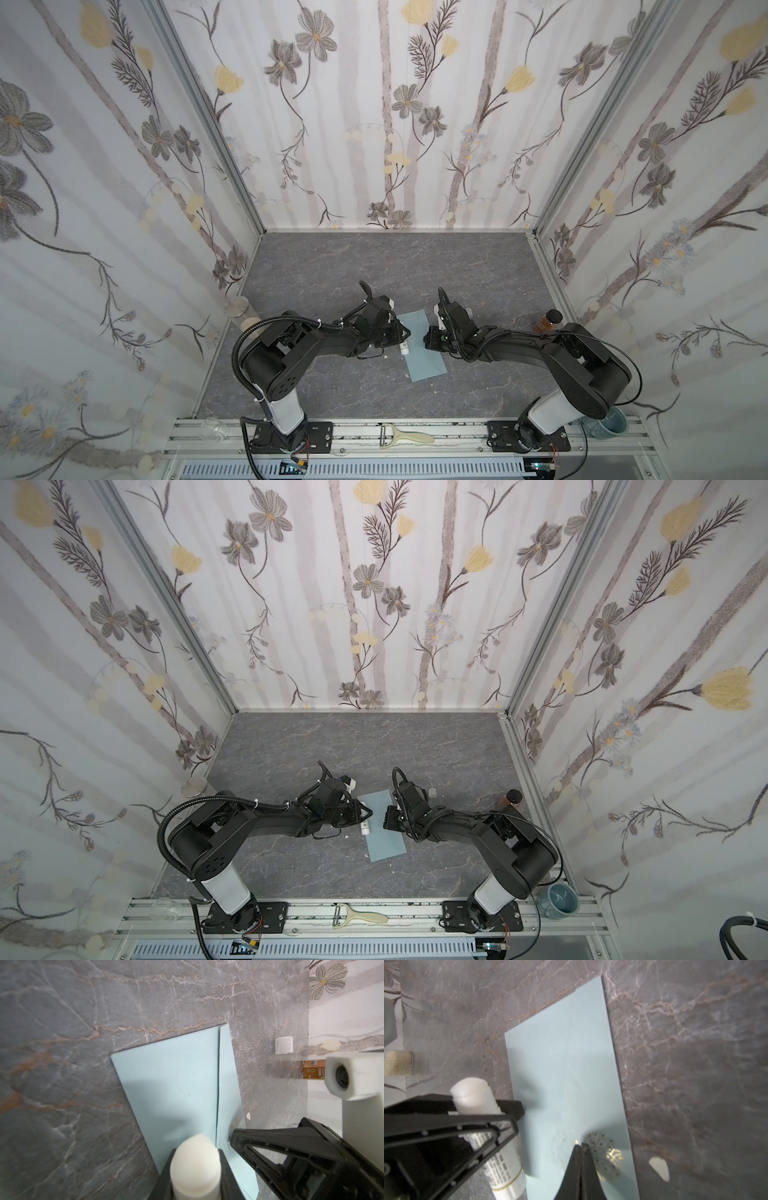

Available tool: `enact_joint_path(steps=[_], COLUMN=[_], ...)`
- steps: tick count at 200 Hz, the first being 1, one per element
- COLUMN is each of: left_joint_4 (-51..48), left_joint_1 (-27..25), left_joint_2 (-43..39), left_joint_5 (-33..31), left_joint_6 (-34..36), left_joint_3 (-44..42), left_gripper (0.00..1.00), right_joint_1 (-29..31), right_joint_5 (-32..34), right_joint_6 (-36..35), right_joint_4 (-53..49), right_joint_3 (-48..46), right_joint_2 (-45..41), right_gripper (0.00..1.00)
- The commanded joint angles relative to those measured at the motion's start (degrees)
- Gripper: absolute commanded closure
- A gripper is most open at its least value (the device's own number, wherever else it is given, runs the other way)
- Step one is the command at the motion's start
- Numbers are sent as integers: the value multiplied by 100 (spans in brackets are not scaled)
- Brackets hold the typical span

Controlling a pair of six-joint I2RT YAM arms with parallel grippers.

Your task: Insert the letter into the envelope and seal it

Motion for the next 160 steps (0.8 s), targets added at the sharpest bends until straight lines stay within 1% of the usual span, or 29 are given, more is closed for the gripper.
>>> enact_joint_path(steps=[1, 19, 40, 95, 136, 160], left_joint_4=[-331, -330, -330, -331, -331, -331], left_joint_1=[12, 13, 12, 9, 13, 13], left_joint_2=[-5, -21, -23, -17, 13, -14], left_joint_5=[-100, -119, -126, -164, -107, -109], left_joint_6=[34, 30, 17, 17, 32, 17], left_joint_3=[-11, -28, -28, -13, 111, 138], left_gripper=[100, 100, 100, 100, 100, 100], right_joint_1=[1, 8, 9, 9, 0, 18], right_joint_5=[-29, -123, -158, -153, -212, -200], right_joint_6=[-61, -26, 30, 119, 58, 102], right_joint_4=[214, 324, 384, 250, 262, 272], right_joint_3=[200, 212, 64, -475, -361, -404], right_joint_2=[237, 386, 368, -229, -126, -278], right_gripper=[100, 100, 100, 100, 100, 100])
